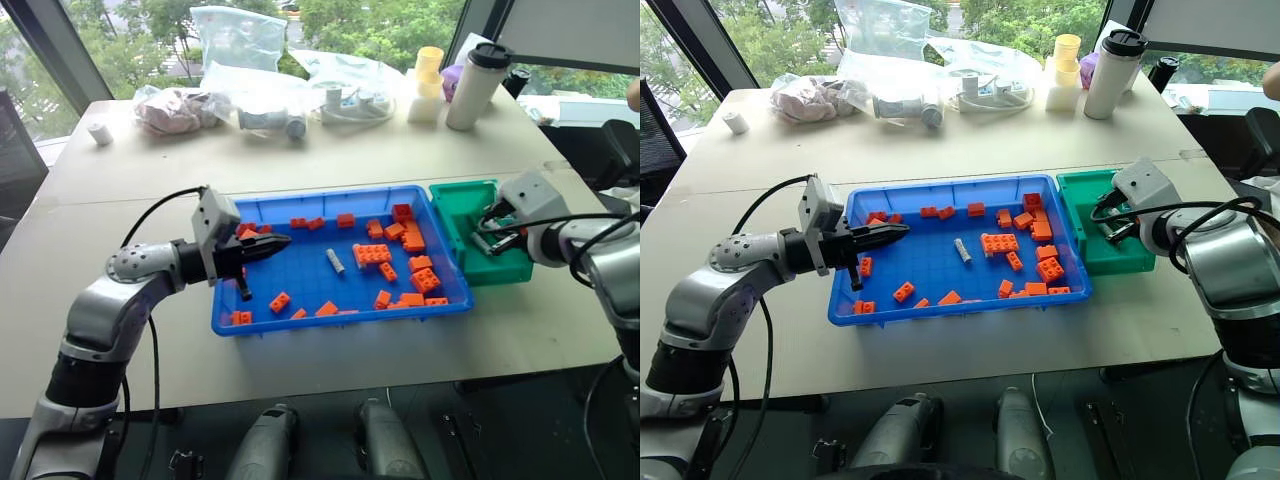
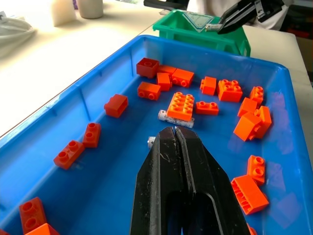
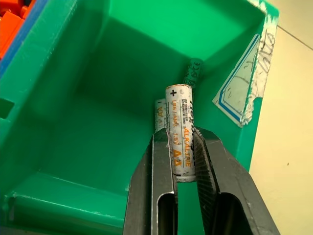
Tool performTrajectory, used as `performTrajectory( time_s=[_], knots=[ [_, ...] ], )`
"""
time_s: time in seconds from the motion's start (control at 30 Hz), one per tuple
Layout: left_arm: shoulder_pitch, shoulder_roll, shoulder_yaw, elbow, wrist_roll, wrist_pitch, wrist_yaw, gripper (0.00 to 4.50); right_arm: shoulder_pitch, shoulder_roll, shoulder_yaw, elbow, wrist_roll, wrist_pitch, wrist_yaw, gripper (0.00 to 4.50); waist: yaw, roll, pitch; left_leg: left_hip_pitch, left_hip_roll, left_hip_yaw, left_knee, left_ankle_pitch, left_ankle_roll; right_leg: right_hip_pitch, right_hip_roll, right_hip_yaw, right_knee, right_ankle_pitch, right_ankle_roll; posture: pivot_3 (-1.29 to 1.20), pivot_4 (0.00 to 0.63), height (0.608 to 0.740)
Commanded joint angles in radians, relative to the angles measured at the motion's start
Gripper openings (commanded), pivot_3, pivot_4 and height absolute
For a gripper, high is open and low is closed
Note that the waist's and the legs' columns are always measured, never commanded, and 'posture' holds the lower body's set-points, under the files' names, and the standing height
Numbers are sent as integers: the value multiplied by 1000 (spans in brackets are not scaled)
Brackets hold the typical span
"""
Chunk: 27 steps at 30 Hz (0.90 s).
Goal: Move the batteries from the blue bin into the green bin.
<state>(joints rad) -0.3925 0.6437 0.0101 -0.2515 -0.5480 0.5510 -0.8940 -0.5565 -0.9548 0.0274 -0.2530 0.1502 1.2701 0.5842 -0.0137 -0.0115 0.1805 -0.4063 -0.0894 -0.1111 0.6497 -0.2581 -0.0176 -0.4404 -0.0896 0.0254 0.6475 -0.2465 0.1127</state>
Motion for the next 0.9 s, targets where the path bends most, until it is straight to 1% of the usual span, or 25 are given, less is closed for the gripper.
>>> performTrajectory(
  time_s=[0.03,0.07,0.1,0.17,0.2,0.27,0.33,0.4,0.47,0.5,0.53,0.63,0.73,0.83,0.9],
  knots=[
    [-19,6,3,5,16,-33,-21,0,-26,26,-63,2,18,9,-20,1918,3,0,0,0,0,0,0,0,0,0,0,0,0,0,0,0,150,740],
    [-20,11,7,8,18,-34,-25,0,-51,45,-74,4,29,35,-25,2490,3,0,0,0,0,0,0,0,0,0,0,0,0,0,0,0,150,740],
    [-19,16,13,8,19,-34,-28,0,-86,65,-83,4,39,67,-32,2889,2,0,0,0,0,0,0,0,0,0,0,0,0,0,0,0,150,740],
    [-14,24,21,4,21,-32,-31,0,-150,91,-88,-10,45,118,-52,4049,1,0,0,0,0,0,0,0,0,0,0,0,0,0,0,0,150,740],
    [-10,27,24,2,22,-32,-32,0,-176,98,-85,-20,44,137,-63,4437,1,0,0,0,0,0,0,0,0,0,0,0,0,0,0,0,150,740],
    [-7,33,28,0,21,-30,-33,0,-287,186,-110,-52,84,264,-69,4437,0,0,0,0,0,-1,0,0,0,-1,0,0,0,0,0,0,150,740],
    [-7,36,28,-2,20,-29,-34,0,-356,302,-119,-57,113,336,-109,4437,-3,0,0,0,0,-1,0,0,0,-1,0,0,0,0,0,0,150,740],
    [-11,36,23,-1,23,-28,-33,0,-365,427,-103,-50,151,344,-167,4437,-2,0,0,0,1,-2,0,0,-1,-1,0,0,0,0,0,0,150,740],
    [-19,35,22,2,22,-25,-31,0,-354,574,-95,-32,163,344,-257,4437,0,-1,-1,0,1,-3,-1,0,-1,0,0,0,0,0,0,0,150,740],
    [-22,35,22,3,22,-23,-31,0,-351,612,-96,-27,166,344,-292,4437,1,-1,-1,0,0,-3,0,1,-1,-1,-1,0,0,0,0,0,150,740],
    [-21,35,22,0,23,-22,-29,0,-352,677,-74,-11,154,344,-332,4437,3,-1,-1,-1,-1,-3,0,4,-7,-2,-1,0,1,0,0,0,150,740],
    [-9,39,22,-21,20,-13,-27,0,-384,884,-89,138,106,344,-456,4437,-1,-1,-1,-2,-2,-3,0,5,-8,-2,-2,-1,1,0,0,0,150,740],
    [0,44,32,-38,14,-2,-19,0,-422,983,-115,249,57,344,-544,4437,-6,-1,-1,-2,-1,-3,-1,5,-9,-3,0,0,2,0,0,0,150,740],
    [14,48,45,-55,9,8,-6,0,-454,1042,-169,320,40,344,-606,4437,-4,0,-1,-2,-1,-3,-1,5,-9,-3,0,0,2,0,0,0,150,740],
    [36,48,50,-72,9,10,2,0,-467,1067,-183,344,41,344,-630,4437,-6,0,-1,-2,-1,-3,-1,5,-9,-3,0,0,2,0,0,0,150,740]
  ],
)
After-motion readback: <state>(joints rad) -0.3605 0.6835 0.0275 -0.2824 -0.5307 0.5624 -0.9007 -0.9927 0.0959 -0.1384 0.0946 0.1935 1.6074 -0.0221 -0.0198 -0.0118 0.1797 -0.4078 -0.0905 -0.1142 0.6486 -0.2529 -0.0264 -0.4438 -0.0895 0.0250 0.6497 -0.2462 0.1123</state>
